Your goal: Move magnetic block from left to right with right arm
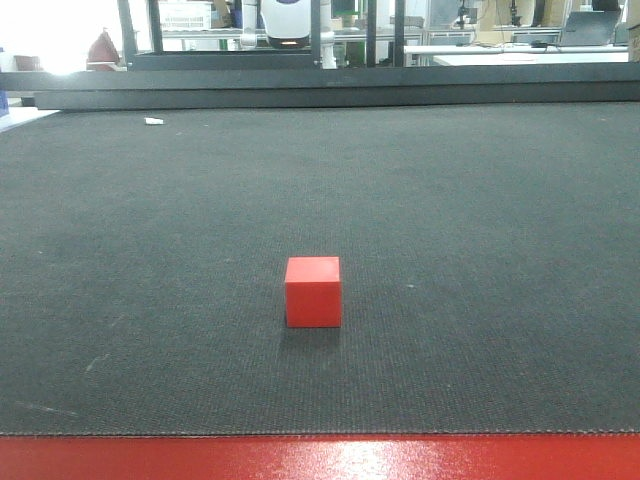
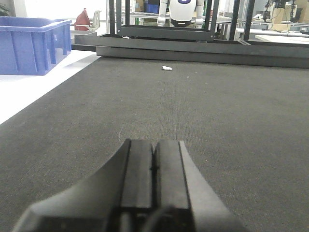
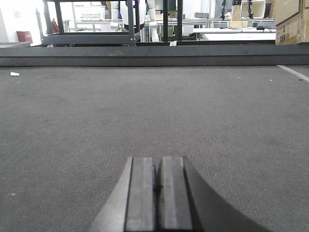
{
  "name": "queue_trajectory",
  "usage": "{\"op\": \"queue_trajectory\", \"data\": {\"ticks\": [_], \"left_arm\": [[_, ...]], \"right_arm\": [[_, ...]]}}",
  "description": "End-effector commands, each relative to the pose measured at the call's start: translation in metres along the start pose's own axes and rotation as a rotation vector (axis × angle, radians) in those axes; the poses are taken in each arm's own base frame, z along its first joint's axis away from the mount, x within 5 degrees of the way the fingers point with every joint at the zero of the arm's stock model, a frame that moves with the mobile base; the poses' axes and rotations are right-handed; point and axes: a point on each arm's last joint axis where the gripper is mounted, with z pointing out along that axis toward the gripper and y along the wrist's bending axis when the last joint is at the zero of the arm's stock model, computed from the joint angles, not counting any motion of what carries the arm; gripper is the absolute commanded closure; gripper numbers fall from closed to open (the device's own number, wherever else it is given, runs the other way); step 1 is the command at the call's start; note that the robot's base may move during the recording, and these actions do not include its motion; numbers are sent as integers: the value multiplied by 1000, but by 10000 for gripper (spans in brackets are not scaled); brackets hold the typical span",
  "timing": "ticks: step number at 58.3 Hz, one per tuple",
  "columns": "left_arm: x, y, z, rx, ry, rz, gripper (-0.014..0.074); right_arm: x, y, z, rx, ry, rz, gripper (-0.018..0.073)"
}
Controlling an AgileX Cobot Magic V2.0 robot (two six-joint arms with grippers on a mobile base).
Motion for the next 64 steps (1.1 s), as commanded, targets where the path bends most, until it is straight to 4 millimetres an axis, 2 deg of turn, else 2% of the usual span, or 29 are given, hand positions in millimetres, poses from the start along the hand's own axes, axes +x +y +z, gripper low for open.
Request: {"op": "queue_trajectory", "data": {"ticks": [1,51,64], "left_arm": [[-5,0,-1,6,-81,-8,713],[-5,0,-1,6,-81,-8,713],[-5,0,-1,6,-81,-8,713]], "right_arm": [[-10,0,-2,7,-109,-7,504],[-10,0,-2,7,-114,-7,504],[-22,0,-4,10,-220,-5,504]]}}
